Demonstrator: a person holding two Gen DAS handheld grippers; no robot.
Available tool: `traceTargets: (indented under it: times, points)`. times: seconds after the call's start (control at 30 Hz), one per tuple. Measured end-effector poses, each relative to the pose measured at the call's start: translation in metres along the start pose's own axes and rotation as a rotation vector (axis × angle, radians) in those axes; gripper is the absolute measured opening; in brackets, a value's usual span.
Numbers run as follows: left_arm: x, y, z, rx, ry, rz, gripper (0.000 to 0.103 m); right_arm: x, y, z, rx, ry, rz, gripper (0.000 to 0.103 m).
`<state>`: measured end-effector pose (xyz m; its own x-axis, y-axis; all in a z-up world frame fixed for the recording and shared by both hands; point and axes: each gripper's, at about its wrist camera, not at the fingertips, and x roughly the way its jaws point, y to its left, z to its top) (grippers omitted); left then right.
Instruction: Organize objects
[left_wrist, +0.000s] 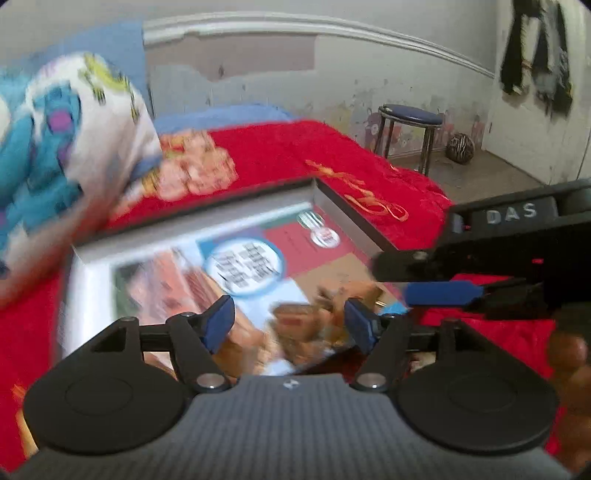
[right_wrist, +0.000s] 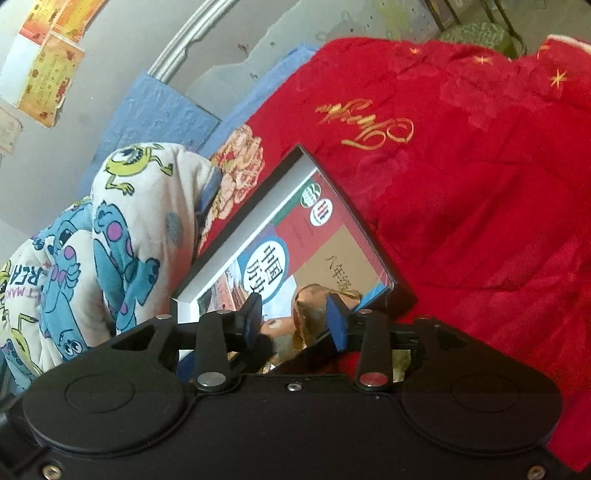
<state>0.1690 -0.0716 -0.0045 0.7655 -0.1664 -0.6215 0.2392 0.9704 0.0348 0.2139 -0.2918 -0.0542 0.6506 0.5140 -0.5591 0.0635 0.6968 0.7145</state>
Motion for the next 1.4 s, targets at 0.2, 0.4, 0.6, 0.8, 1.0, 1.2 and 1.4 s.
traceTargets:
  times: [0.2,0.4,0.6,0.8,1.0,1.2,1.4]
  points:
    - [-0.044,0.045,0.02,-0.07,-0.067,0.011,0.082,-0.025,0.009,0.0,-0.032,-0.062,0.03,0.044]
    - [-0.09,0.071,0.031,-0.097,-0.126,0.039,0.083,-0.047,0.021,-0.012,-0.078,-0.106,0.04,0.046]
    - [-0.117,0.081,0.024,-0.079,-0.114,0.095,0.083,-0.054,0.043,-0.034,-0.141,-0.106,0.069,0.047]
    - [-0.126,0.087,-0.013,-0.104,-0.082,0.106,0.086,-0.041,0.06,-0.06,-0.184,-0.054,0.086,0.047]
    - [-0.102,0.1,-0.055,-0.261,-0.008,0.129,0.086,-0.02,0.064,-0.079,-0.208,0.014,0.084,0.047]
    - [-0.072,0.1,-0.075,-0.324,0.09,0.13,0.086,0.015,0.066,-0.09,-0.252,0.082,0.078,0.046]
    - [-0.043,0.091,-0.086,-0.331,0.147,0.132,0.084,0.046,0.057,-0.096,-0.236,0.161,0.076,0.045]
